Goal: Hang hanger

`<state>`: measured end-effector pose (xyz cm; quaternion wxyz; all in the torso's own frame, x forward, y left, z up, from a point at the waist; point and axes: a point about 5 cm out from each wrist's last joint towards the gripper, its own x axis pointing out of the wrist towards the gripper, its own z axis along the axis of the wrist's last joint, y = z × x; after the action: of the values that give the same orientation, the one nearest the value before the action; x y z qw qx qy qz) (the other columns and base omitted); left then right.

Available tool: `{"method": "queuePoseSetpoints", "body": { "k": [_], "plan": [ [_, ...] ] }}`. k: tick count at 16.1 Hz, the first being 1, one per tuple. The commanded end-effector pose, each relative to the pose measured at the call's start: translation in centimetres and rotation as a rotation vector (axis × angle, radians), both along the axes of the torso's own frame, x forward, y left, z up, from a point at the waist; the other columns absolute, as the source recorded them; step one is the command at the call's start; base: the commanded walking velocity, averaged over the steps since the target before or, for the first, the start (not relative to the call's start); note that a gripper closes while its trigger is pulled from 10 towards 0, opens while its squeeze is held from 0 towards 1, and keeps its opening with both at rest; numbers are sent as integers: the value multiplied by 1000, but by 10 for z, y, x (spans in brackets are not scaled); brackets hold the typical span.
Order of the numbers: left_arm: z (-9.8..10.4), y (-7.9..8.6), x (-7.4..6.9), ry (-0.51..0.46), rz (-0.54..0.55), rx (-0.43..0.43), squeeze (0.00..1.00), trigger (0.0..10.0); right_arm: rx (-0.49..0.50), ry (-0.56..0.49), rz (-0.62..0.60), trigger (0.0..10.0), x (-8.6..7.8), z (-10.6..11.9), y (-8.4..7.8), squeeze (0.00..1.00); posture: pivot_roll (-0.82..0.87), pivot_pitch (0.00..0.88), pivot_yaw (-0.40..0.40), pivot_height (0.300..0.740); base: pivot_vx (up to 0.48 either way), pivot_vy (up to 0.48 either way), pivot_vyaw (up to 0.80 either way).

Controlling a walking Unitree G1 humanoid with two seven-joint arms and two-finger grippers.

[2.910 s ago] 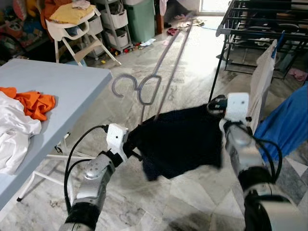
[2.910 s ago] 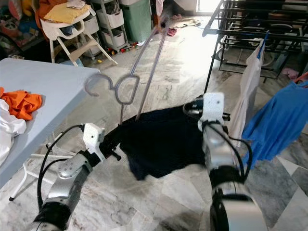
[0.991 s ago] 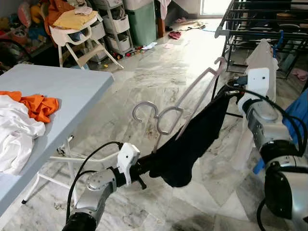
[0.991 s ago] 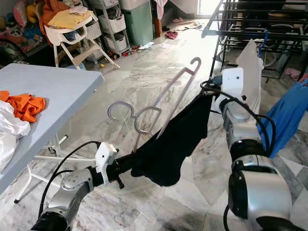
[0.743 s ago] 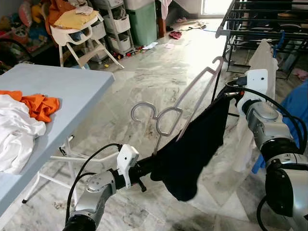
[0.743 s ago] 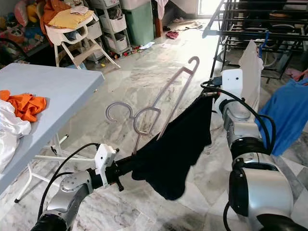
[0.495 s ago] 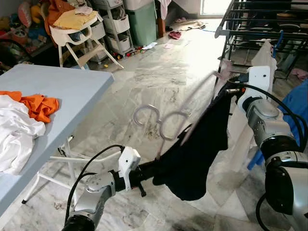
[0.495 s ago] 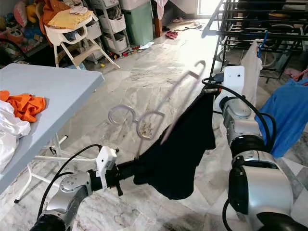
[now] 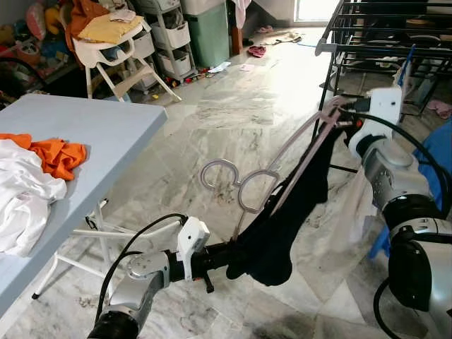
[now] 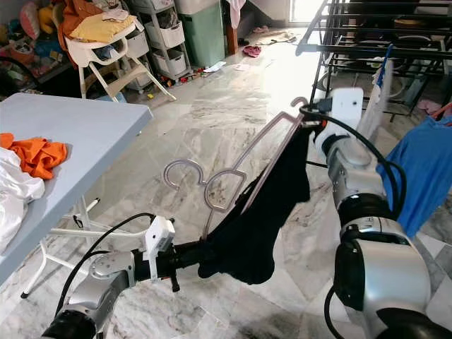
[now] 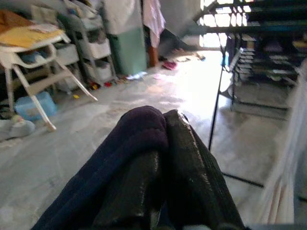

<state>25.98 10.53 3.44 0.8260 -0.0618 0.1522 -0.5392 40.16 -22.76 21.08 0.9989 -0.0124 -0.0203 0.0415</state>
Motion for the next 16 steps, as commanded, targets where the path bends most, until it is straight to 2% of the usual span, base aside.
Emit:
{"method": "queuePoseSetpoints", "body": {
  "k": [1,5,7,10,16],
  "plan": [
    [-28,24,-16,155,63,85,0,10000,-63,-287,-31,10000,1,79,-8,0,-228,0,151,740,0,0,0],
    [-24,26,-7,152,137,49,0,10000,-111,-271,13,10000,-1,72,-6,0,-223,0,150,740,0,0,0],
    [-23,25,-10,152,101,45,0,10000,-98,-275,13,10000,-2,74,-9,0,-225,0,153,740,0,0,0],
    [-19,19,-14,160,43,-15,0,10000,-95,-263,9,10000,-1,72,-11,0,-231,0,156,740,0,0,0],
    [-25,17,-28,186,-97,47,0,10000,-87,-237,27,10000,2,77,-8,0,-235,0,159,740,0,0,0]
  ]
}}
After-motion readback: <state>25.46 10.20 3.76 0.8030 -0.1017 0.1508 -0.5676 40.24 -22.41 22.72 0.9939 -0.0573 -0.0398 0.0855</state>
